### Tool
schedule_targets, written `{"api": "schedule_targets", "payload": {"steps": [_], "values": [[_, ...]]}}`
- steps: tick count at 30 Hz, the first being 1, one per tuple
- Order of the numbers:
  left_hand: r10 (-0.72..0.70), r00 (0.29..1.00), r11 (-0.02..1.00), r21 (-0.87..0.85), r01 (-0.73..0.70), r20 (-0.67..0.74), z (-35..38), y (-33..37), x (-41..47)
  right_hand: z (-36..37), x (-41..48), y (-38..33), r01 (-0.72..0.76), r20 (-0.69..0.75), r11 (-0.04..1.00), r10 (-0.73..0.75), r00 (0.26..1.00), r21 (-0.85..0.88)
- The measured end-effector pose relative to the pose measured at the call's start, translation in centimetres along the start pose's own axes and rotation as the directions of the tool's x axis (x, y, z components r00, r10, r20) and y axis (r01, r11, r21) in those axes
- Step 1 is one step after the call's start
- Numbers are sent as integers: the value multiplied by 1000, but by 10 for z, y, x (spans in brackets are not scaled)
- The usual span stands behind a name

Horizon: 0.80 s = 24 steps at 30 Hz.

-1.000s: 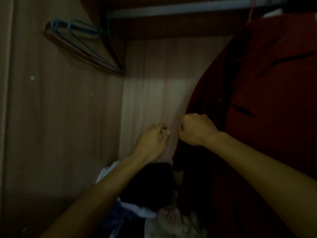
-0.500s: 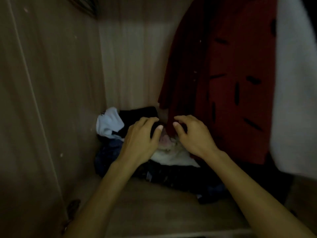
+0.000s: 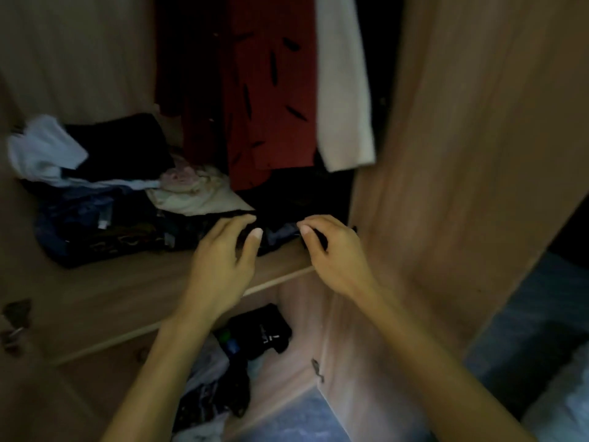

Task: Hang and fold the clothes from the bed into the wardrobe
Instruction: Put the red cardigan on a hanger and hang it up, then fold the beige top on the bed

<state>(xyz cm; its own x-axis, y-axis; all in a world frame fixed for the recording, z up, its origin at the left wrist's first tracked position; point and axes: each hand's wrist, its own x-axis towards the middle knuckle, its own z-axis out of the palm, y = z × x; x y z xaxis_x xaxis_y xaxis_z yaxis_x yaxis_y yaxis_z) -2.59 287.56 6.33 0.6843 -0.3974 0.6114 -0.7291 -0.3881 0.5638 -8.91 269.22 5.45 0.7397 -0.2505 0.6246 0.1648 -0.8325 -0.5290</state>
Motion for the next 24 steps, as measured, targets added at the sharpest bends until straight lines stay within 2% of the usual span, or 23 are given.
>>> {"api": "schedule_targets", "payload": {"steps": [4, 8, 14, 18, 24], "values": [[37, 993, 999, -39, -32, 115, 51, 59, -35, -67, -64, 26, -69, -45, 997, 67, 997, -29], [105, 967, 986, -152, -71, 230, 116, 151, -73, -158, -141, 64, -156, -122, 981, 142, 982, -112], [303, 875, 936, -290, -200, 376, 214, 292, -131, -290, -249, 102, -340, -326, 929, 280, 903, -144], [386, 792, 900, -382, -211, 473, 268, 365, -172, -368, -336, 131, -514, -438, 847, 414, 798, -136], [506, 615, 827, -543, -147, 604, 357, 456, -243, -448, -461, 160, -745, -611, 658, 548, 571, -107]]}}
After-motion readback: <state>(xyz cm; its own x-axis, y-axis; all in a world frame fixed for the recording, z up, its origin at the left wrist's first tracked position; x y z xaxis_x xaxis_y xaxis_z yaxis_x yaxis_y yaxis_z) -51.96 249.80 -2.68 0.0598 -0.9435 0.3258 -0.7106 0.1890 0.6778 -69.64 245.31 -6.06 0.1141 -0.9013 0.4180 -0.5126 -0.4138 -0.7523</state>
